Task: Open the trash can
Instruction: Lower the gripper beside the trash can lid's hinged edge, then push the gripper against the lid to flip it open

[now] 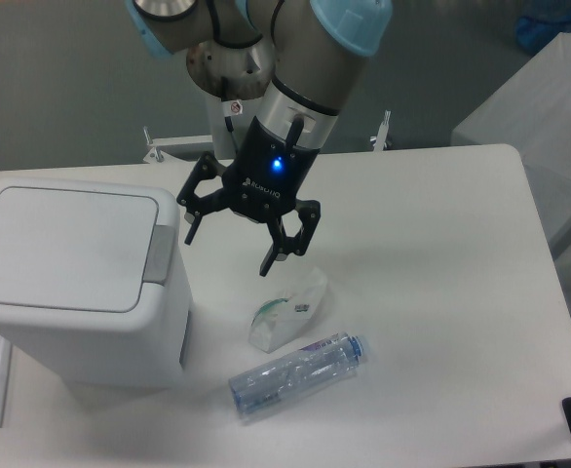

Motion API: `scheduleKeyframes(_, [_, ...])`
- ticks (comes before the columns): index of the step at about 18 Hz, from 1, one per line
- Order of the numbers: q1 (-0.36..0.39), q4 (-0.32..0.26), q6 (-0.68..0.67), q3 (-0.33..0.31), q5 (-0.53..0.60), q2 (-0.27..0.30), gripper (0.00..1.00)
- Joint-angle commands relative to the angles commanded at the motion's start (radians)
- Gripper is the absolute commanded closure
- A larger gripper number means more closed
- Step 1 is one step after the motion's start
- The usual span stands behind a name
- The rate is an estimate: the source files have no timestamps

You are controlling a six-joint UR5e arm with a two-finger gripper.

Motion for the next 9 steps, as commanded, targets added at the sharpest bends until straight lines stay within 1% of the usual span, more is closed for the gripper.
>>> scheduleKeyframes(9, [-0.034,0.005,-0.028,-0.006,0.003,-0.011,0.00])
